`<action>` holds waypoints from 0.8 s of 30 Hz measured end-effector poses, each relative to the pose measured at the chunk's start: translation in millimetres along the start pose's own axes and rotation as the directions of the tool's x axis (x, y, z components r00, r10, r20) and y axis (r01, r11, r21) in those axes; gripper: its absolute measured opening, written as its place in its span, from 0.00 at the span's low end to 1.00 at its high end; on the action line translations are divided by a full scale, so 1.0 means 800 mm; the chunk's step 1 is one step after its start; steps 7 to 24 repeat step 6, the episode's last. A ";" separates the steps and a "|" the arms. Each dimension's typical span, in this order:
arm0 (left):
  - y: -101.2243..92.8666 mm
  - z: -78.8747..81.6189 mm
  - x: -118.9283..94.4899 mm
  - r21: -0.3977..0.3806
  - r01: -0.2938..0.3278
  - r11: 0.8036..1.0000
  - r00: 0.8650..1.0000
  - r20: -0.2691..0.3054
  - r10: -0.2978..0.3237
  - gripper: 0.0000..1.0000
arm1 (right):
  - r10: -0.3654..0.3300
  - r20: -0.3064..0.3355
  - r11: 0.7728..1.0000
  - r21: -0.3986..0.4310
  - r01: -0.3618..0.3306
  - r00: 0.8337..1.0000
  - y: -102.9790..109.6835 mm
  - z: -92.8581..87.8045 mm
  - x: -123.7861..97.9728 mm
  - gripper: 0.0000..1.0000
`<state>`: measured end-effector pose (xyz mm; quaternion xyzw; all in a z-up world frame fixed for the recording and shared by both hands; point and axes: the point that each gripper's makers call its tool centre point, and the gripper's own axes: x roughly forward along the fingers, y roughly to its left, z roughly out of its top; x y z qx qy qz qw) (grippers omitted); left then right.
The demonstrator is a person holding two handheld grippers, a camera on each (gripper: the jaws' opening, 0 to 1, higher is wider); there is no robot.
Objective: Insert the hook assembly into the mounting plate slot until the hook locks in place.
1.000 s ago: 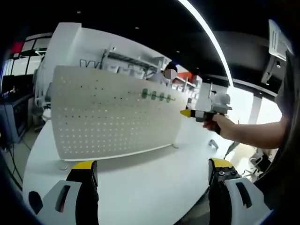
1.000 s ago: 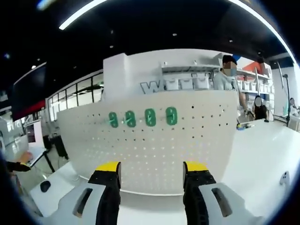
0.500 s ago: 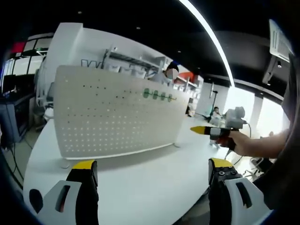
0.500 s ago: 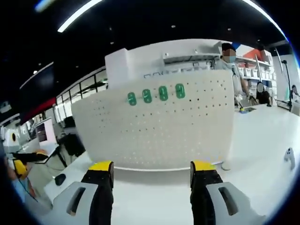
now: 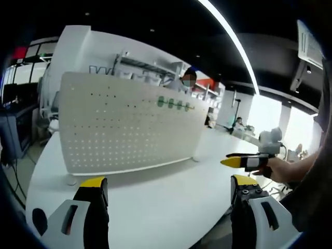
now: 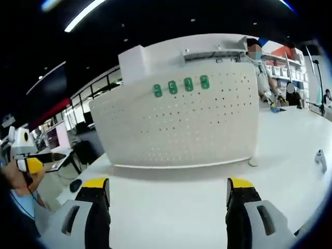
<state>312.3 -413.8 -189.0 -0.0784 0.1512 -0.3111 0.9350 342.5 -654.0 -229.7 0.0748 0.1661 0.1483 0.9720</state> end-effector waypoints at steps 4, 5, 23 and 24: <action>-0.001 -0.004 -0.002 -0.002 -0.005 1.000 1.000 -0.002 0.005 1.00 | 0.018 -0.002 1.000 0.016 -0.018 1.000 0.002 -0.008 -0.009 1.00; -0.002 -0.006 -0.003 -0.004 -0.005 1.000 1.000 -0.003 0.005 1.00 | 0.017 0.000 1.000 0.017 -0.017 1.000 0.002 -0.009 -0.012 1.00; -0.002 -0.007 -0.003 -0.004 -0.006 1.000 1.000 -0.005 0.006 1.00 | 0.016 -0.010 1.000 0.020 -0.015 1.000 0.002 -0.012 -0.013 1.00; -0.002 -0.007 -0.003 -0.004 -0.006 1.000 1.000 -0.005 0.006 1.00 | 0.016 -0.010 1.000 0.020 -0.015 1.000 0.002 -0.012 -0.013 1.00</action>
